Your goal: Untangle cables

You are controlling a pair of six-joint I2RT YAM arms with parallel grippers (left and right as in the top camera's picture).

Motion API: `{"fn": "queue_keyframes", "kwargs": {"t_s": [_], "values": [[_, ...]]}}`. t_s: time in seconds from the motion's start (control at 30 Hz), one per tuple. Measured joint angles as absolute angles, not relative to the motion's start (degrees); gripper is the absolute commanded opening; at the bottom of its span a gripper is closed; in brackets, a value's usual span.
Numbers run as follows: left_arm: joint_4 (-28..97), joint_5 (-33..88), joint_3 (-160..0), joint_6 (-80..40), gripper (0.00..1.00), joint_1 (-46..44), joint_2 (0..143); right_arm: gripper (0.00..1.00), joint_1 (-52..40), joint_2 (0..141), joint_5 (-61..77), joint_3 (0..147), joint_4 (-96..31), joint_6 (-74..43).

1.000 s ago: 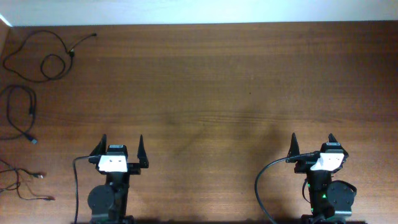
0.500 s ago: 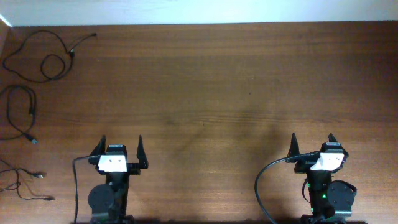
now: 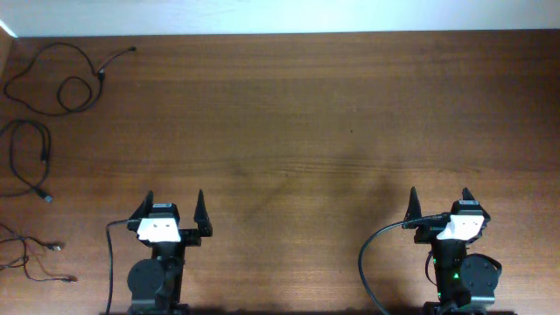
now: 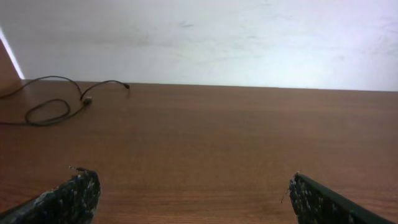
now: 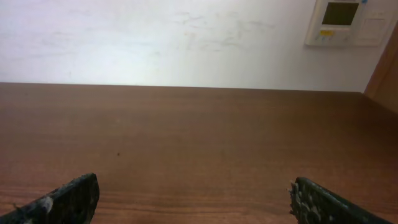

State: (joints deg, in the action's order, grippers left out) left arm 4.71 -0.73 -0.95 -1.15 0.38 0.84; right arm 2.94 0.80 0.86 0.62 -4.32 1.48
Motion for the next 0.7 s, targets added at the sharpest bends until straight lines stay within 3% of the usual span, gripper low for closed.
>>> {"fn": "queue_keyframes", "kwargs": {"t_s": [0.7], "values": [[4.7, -0.7, -0.9, -1.3, 0.99, 0.4, 0.8, 0.98, 2.9, 0.8, 0.9, 0.6, -4.3, 1.5]]}}
